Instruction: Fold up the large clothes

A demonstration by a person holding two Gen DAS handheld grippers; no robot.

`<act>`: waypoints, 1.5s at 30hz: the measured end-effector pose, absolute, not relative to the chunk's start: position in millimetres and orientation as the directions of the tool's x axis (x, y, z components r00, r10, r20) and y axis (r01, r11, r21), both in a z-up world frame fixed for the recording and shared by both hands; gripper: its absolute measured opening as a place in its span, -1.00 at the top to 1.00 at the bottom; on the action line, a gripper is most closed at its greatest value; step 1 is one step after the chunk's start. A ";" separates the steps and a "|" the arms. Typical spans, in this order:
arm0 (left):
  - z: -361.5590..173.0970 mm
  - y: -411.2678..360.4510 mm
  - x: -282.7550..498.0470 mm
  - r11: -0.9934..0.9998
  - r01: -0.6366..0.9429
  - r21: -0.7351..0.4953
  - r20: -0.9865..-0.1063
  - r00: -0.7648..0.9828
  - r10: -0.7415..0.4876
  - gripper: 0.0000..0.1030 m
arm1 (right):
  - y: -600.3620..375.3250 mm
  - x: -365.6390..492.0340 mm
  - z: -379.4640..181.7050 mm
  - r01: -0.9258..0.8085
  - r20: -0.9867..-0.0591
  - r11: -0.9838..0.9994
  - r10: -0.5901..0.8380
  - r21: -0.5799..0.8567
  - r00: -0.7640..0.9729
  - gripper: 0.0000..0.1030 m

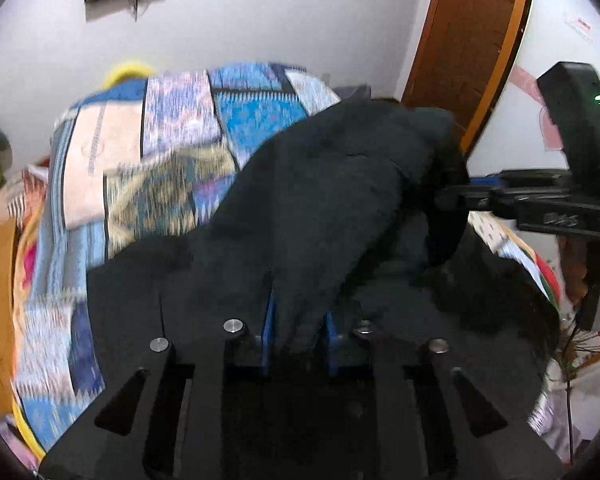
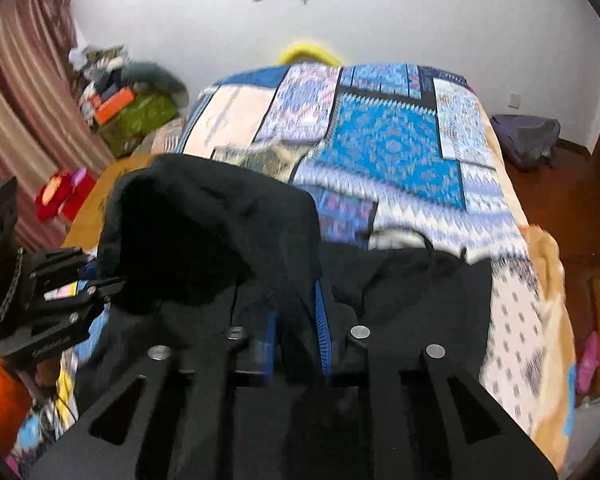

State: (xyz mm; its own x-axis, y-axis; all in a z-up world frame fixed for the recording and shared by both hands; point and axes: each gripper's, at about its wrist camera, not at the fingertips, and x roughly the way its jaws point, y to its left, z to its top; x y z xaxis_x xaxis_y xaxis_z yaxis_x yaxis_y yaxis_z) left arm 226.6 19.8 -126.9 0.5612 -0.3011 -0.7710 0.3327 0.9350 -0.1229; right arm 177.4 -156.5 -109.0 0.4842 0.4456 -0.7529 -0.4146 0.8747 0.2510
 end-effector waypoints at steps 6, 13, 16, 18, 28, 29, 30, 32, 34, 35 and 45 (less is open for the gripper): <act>-139.5 39.1 171.2 0.957 0.259 -0.132 -0.794 0.550 -0.258 0.12 | -169.5 118.1 -100.3 -0.439 -0.749 0.871 0.441 0.222 0.494 0.01; -112.3 69.8 136.5 0.978 0.180 -0.107 -0.757 0.623 -0.198 0.12 | -174.3 92.0 -77.9 -0.446 -0.720 0.877 0.425 0.178 0.549 0.01; -92.3 77.3 141.2 0.981 0.149 -0.126 -0.724 0.662 -0.194 0.12 | -168.4 101.8 -66.6 -0.435 -0.694 0.881 0.430 0.184 0.578 0.00; -83.8 77.4 148.3 0.979 0.142 -0.145 -0.706 0.679 -0.203 0.12 | -162.2 105.4 -61.4 -0.429 -0.676 0.882 0.439 0.197 0.592 0.00; -123.8 45.1 170.7 0.967 0.155 -0.203 -0.735 0.628 -0.255 0.12 | -119.3 121.4 -114.0 -0.424 -0.755 0.868 0.456 0.260 0.471 -0.01; -132.6 44.0 168.9 0.966 0.155 -0.205 -0.745 0.616 -0.257 0.12 | -118.7 120.6 -123.7 -0.422 -0.768 0.866 0.456 0.268 0.449 -0.01; -144.6 42.6 167.5 0.966 0.157 -0.206 -0.763 0.592 -0.259 0.12 | -117.3 118.8 -134.0 -0.418 -0.782 0.869 0.446 0.264 0.434 -0.01; -165.3 40.5 163.2 0.967 0.162 -0.195 -0.792 0.555 -0.253 0.12 | -115.5 112.9 -151.9 -0.420 -0.807 0.871 0.431 0.255 0.403 -0.01; -184.9 38.4 156.8 0.972 0.166 -0.164 -0.812 0.538 -0.228 0.08 | -116.3 105.4 -169.9 -0.430 -0.823 0.865 0.429 0.257 0.372 -0.02; -190.9 38.1 153.6 0.974 0.167 -0.154 -0.815 0.535 -0.220 0.07 | -116.3 100.5 -173.4 -0.433 -0.824 0.865 0.426 0.251 0.373 -0.05; -209.0 58.4 149.8 0.968 0.059 -0.245 -0.827 0.509 -0.240 -0.19 | -107.5 74.3 -170.0 -0.488 -0.822 0.869 0.331 0.076 0.462 -0.15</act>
